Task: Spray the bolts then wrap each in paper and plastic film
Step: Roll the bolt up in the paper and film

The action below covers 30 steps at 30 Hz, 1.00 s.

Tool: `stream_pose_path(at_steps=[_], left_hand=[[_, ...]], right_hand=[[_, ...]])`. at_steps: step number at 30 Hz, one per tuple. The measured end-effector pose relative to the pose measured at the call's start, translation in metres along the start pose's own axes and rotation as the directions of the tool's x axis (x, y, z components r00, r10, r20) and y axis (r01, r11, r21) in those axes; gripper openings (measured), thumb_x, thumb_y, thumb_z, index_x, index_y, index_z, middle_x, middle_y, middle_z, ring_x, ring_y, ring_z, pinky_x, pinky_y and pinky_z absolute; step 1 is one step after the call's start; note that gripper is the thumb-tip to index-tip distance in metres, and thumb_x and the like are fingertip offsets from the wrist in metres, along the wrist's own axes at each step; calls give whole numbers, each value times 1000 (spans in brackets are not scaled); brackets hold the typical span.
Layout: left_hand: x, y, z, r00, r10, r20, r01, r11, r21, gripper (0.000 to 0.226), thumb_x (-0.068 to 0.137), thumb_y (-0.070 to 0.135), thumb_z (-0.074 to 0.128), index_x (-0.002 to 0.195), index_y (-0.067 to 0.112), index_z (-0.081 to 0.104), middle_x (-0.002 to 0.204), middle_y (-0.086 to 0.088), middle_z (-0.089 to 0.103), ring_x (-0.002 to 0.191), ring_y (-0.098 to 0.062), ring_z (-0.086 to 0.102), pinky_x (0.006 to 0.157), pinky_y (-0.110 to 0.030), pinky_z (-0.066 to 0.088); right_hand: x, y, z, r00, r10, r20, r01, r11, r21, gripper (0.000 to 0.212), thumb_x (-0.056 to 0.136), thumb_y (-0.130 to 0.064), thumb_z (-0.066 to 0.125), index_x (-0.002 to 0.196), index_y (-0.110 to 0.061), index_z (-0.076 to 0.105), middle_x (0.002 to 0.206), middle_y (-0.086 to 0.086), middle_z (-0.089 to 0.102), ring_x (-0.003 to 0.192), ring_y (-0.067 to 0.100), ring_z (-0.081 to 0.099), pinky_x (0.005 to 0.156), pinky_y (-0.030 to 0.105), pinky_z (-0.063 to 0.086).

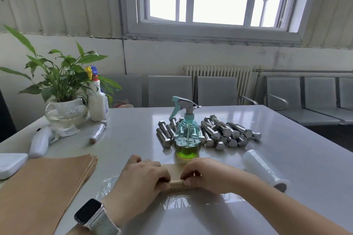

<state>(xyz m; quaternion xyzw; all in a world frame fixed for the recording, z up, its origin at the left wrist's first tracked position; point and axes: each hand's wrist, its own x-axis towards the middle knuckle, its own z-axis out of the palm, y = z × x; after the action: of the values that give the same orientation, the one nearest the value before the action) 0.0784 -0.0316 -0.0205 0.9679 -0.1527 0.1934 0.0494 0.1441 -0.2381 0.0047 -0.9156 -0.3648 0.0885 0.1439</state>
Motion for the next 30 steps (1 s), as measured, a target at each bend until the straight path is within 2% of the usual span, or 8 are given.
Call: stream_pose_path(at_steps=[7,10,12,14,19,22,27,30], left_hand=[[7,-1,3,985,-109,131,118,991,-65,30,92,58,49,115,44,63,107,21,52,110,-6,45,83,-33,22],[8,0,1,976,-130,175,144,987,-67,29,92,56,50,115,43,63,110,18,53,113,-9,44,87,-33,24],[9,1,-1,971,-142,191,157,986,-64,29,92,57,50,115,43,63,109,16,52,114,-11,44,89,-33,26],[9,2,-3,969,-148,199,164,984,-64,30,92,57,50,114,43,63,108,14,52,115,-12,44,92,-33,28],[10,5,-6,968,-155,198,168,984,-52,29,92,57,52,114,43,64,110,14,49,116,-12,42,96,-33,29],[10,5,-6,970,-163,182,176,983,-57,28,91,55,54,113,43,65,112,16,43,118,-11,38,97,-32,28],[8,7,-9,970,-165,179,182,980,-83,27,90,55,56,111,42,66,114,16,41,119,-12,35,97,-31,27],[8,8,-10,970,-167,178,185,978,-95,27,90,55,56,111,41,66,119,17,41,121,-11,34,97,-30,25]], right_hand=[[23,-10,-28,926,112,361,-17,967,-256,36,98,-43,53,124,-19,64,114,3,66,90,17,55,69,27,38],[39,-17,-39,963,114,244,-30,946,-324,36,101,-39,48,116,-11,65,97,3,65,81,19,57,67,28,44],[45,-19,-38,993,70,91,-39,951,-306,35,101,-33,48,124,-12,62,117,7,64,104,27,58,88,35,48],[49,-20,-32,998,51,44,-32,935,-354,37,100,-30,48,132,-14,56,131,8,58,119,29,53,94,36,44],[54,-24,-17,991,75,113,-21,907,-421,37,101,-24,48,136,-15,52,138,8,55,123,28,52,94,38,45],[52,-23,-19,990,83,117,-31,919,-393,33,97,-25,53,129,-16,56,128,8,60,112,28,57,78,33,45],[54,-23,-19,972,172,158,-94,907,-410,28,97,-26,50,115,-7,61,111,12,66,91,30,61,79,40,53],[55,-22,-23,973,163,163,-88,917,-390,24,94,-18,52,111,-6,63,111,12,67,93,31,62,75,39,50]])
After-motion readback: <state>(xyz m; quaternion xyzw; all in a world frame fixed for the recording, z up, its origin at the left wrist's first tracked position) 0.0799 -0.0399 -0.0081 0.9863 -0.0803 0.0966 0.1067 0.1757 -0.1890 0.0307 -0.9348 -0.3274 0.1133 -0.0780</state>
